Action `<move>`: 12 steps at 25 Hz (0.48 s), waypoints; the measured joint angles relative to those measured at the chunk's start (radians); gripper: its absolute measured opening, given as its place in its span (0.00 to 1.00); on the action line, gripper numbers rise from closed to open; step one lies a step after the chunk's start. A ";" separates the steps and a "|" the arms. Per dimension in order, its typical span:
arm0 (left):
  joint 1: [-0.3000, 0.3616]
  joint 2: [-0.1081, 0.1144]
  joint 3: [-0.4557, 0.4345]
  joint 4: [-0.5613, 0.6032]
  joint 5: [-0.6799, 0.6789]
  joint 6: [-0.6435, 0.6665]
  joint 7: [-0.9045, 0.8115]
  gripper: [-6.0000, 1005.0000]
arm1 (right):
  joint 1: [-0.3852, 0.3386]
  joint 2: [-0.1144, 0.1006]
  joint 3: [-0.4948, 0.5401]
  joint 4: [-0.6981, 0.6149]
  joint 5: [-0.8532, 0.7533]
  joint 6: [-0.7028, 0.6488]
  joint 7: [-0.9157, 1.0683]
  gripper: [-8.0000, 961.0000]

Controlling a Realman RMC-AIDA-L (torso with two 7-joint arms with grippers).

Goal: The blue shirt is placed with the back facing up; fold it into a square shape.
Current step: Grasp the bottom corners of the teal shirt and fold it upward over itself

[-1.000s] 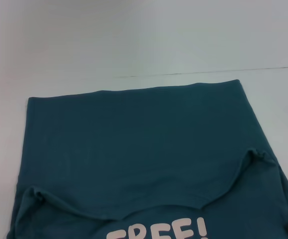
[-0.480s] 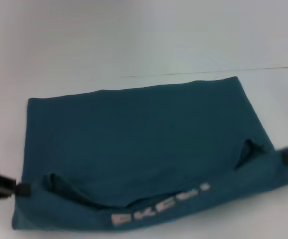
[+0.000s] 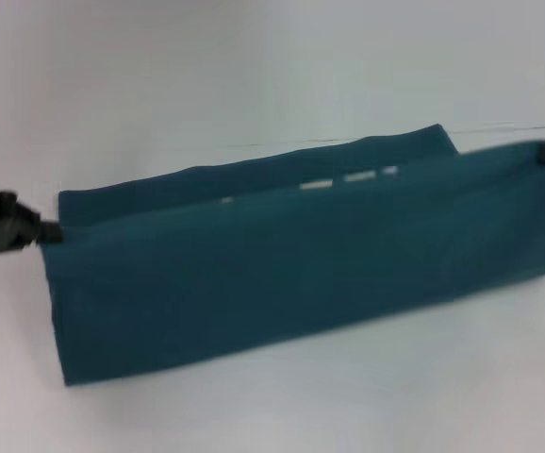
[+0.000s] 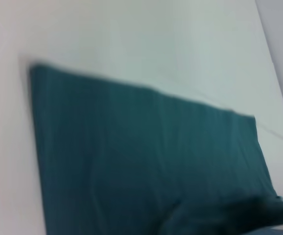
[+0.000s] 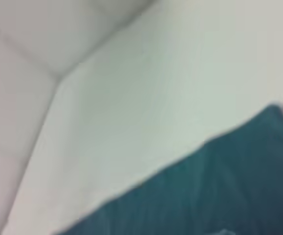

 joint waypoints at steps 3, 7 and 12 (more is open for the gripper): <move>-0.029 -0.015 0.046 -0.011 0.000 -0.104 -0.016 0.13 | 0.024 0.024 -0.004 0.025 0.024 0.116 -0.005 0.09; -0.052 -0.037 0.107 -0.037 -0.002 -0.242 -0.032 0.13 | 0.061 0.068 -0.042 0.030 0.029 0.296 -0.014 0.09; -0.065 -0.067 0.171 -0.084 -0.003 -0.421 -0.035 0.13 | 0.109 0.112 -0.133 0.088 0.029 0.550 -0.015 0.10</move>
